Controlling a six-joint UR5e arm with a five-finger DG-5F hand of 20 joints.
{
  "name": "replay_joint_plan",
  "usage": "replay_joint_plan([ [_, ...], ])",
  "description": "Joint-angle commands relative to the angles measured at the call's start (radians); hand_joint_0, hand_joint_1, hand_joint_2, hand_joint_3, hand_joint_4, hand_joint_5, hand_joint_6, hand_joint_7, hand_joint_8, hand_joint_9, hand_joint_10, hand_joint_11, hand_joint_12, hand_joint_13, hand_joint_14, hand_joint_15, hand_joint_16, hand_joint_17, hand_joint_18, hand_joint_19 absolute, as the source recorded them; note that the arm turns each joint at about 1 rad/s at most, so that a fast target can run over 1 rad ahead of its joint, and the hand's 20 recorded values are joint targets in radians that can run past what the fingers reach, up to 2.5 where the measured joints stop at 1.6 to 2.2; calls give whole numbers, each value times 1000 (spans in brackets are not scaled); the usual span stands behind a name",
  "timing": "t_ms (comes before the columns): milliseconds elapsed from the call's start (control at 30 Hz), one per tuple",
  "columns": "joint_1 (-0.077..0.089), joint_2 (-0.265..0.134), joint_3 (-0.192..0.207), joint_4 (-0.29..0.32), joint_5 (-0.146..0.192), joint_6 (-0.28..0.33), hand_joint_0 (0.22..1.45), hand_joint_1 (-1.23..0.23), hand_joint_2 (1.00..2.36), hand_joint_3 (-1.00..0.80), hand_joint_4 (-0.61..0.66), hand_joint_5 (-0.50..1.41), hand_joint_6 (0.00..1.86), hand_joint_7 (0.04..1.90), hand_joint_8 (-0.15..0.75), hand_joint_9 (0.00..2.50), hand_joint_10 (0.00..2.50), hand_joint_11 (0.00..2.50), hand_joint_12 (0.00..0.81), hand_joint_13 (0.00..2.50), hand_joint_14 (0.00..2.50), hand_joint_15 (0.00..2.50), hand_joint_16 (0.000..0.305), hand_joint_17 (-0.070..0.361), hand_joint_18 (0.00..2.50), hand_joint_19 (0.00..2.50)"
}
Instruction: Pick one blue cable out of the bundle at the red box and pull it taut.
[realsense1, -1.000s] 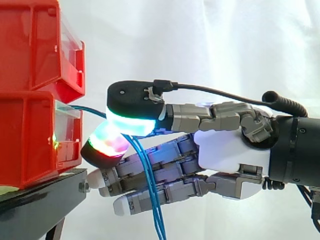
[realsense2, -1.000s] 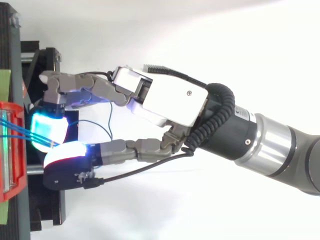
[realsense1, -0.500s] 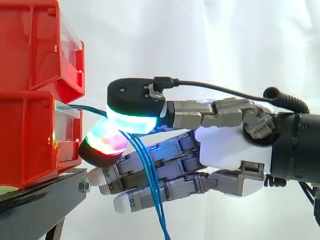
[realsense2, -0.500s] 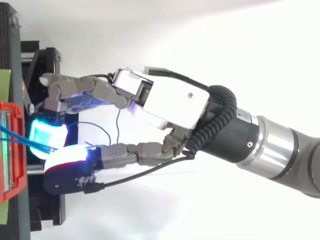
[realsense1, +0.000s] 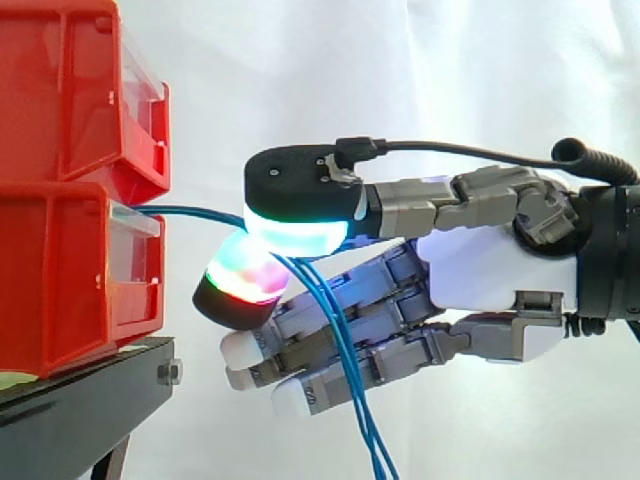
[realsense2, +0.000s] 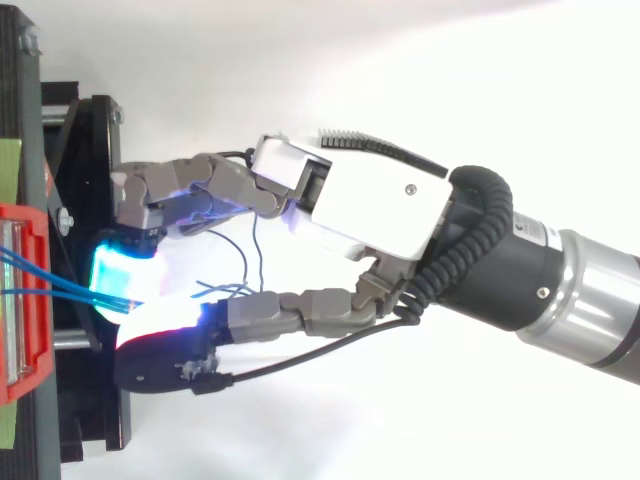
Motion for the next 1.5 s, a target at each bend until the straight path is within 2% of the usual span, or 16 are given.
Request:
replay_joint_plan([
  [0, 2, 12, 0, -40, 0, 15, 614, -794, 1025, -75, 260, -174, 819, 1066, 409, 687, 14, 773, 429, 451, 3, 123, 60, 136, 623, 257],
  [200, 2, 15, 0, -49, 2, 21, 617, -794, 1024, -90, 254, -175, 818, 1057, 419, 796, 13, 1033, 430, 457, 3, 131, 61, 136, 630, 263],
  [300, 2, 15, 0, -51, -1, 21, 620, -795, 1024, -99, 247, -176, 817, 1056, 419, 857, 8, 1242, 432, 460, 3, 137, 61, 136, 633, 259],
  [533, 1, 18, 0, -51, -1, 21, 621, -796, 1025, -103, 236, -176, 814, 1055, 402, 971, 0, 1480, 433, 475, 4, 150, 61, 136, 638, 267],
  [1000, 2, 21, 0, -51, 0, 23, 628, -822, 1026, -108, 203, -172, 802, 1058, 391, 975, 79, 1558, 437, 490, 4, 164, 61, 137, 647, 274],
  [1233, 1, 21, 0, -51, -1, 23, 654, -876, 1025, -146, 174, -171, 806, 978, 398, 943, 77, 1564, 436, 495, 4, 172, 61, 138, 657, 273],
  [1467, 2, 21, 0, -62, -1, 30, 681, -931, 1023, -189, 184, -175, 808, 1016, 403, 923, 79, 1571, 436, 501, 4, 172, 62, 138, 676, 268],
])
